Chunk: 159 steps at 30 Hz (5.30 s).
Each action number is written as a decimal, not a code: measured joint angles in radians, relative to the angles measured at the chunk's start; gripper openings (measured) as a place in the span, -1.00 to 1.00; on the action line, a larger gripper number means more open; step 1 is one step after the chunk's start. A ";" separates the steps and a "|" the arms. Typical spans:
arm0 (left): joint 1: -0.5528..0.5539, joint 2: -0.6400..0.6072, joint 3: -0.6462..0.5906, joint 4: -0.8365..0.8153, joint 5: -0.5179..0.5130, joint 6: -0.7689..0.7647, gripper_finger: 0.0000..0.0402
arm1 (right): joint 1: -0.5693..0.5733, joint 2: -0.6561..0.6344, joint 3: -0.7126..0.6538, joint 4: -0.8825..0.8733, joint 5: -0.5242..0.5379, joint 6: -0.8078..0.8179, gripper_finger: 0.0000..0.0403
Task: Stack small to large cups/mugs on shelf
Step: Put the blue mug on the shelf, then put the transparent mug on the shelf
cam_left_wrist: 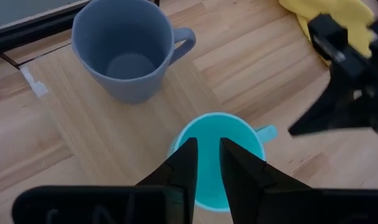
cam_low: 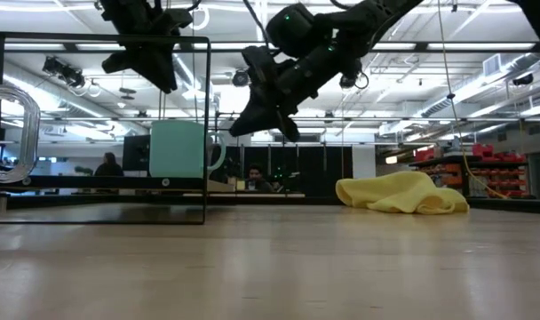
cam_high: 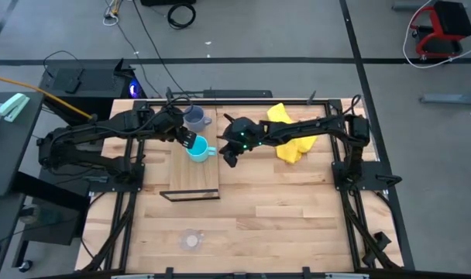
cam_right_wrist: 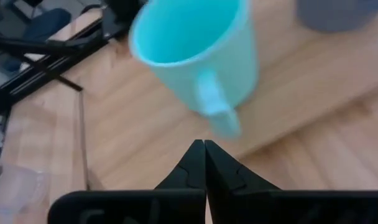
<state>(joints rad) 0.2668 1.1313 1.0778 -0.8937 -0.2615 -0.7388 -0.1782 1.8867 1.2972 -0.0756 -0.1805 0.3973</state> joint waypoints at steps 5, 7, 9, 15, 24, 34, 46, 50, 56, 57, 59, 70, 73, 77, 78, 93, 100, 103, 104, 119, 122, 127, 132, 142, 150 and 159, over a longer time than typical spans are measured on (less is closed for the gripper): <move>0.000 0.000 0.000 -0.003 0.000 -0.009 -0.62 | 0.013 0.038 0.031 -0.001 -0.001 0.000 -1.00; 0.000 0.000 0.000 -0.002 0.000 -0.009 -0.61 | 0.011 0.051 0.044 0.000 0.004 0.011 -1.00; 0.000 0.000 0.000 -0.002 0.000 -0.009 -0.60 | 0.010 0.064 0.059 0.002 0.013 0.017 -1.00; 0.000 0.000 0.000 -0.001 0.000 -0.009 -0.63 | -0.001 0.103 0.099 0.002 0.022 0.021 -1.00; 0.000 0.000 0.000 -0.001 0.000 -0.008 -0.60 | -0.015 0.150 0.157 0.002 0.011 0.025 -1.00; 0.000 0.001 0.000 -0.002 0.000 -0.007 -0.65 | -0.009 0.149 0.158 -0.007 0.006 0.022 -1.00; -0.001 0.000 0.000 -0.002 0.041 -0.009 -0.62 | -0.002 -0.031 0.158 -0.229 0.003 -0.015 -0.98; -0.015 -0.022 0.000 -0.001 0.154 -0.009 -0.64 | 0.013 -0.105 0.158 -0.364 0.003 -0.012 -0.94; -0.058 -0.095 0.000 -0.043 0.196 -0.008 -0.67 | 0.055 -0.196 0.158 -0.546 0.003 0.017 -0.93; -0.063 -0.111 0.000 -0.053 0.196 -0.009 -0.67 | 0.063 -0.208 0.158 -0.570 0.004 0.028 -0.93; -0.071 -0.146 0.000 -0.091 0.196 -0.015 -0.67 | 0.082 -0.228 0.158 -0.600 0.023 0.054 -0.93; -0.182 -0.245 0.001 -0.372 0.196 -0.216 -0.77 | 0.180 -0.281 0.157 -0.732 0.083 0.081 -0.94; -0.246 -0.268 0.001 -0.373 0.196 -0.294 -0.78 | 0.200 -0.287 0.157 -0.758 0.093 0.080 -0.94; -0.334 -0.287 0.001 -0.393 0.199 -0.413 -0.79 | 0.229 -0.296 0.157 -0.772 0.102 0.080 -0.93; -0.354 -0.289 0.001 -0.395 0.198 -0.436 -0.79 | 0.237 -0.298 0.157 -0.773 0.102 0.080 -0.93; -0.440 -0.294 0.001 -0.542 0.072 -0.639 -0.81 | 0.508 -0.245 0.157 -0.584 0.129 0.118 -0.94; -0.443 -0.294 0.001 -0.541 0.067 -0.662 -0.79 | 0.554 -0.216 0.156 -0.572 0.184 0.088 -0.94; -0.467 -0.294 0.001 -0.541 0.096 -0.691 -0.82 | 0.569 -0.217 0.156 -0.626 0.197 0.082 -0.94; -0.481 -0.294 0.001 -0.540 0.109 -0.699 -0.82 | 0.572 -0.217 0.156 -0.650 0.211 0.079 -0.94; -0.876 -0.268 0.000 -0.462 0.168 -1.065 -0.88 | 0.578 -0.217 0.145 -0.781 0.305 0.078 -0.94; -0.955 -0.224 0.000 -0.404 0.159 -1.122 -0.90 | 0.571 -0.217 0.145 -0.785 0.308 0.078 -0.94; -1.054 -0.139 0.000 -0.279 0.132 -1.166 -0.93 | 0.557 -0.217 0.145 -0.785 0.308 0.072 -0.94; -1.118 -0.060 0.000 -0.170 0.064 -1.227 -0.93 | 0.544 -0.217 0.145 -0.789 0.310 0.071 -0.94; -1.142 0.125 0.000 0.050 -0.001 -1.261 -0.94 | 0.545 -0.217 0.145 -0.822 0.307 0.052 -0.94; -1.134 0.238 0.044 0.125 -0.053 -1.245 -0.95 | 0.545 -0.217 0.145 -0.828 0.307 0.037 -0.94; -1.134 0.376 0.212 -0.107 -0.038 -1.275 -0.90 | 0.545 -0.217 0.145 -0.837 0.307 0.037 -0.94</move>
<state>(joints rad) -0.8676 1.5071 1.2901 -1.0004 -0.2996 -2.0137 0.3668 1.6699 1.4418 -0.9128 0.1266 0.4340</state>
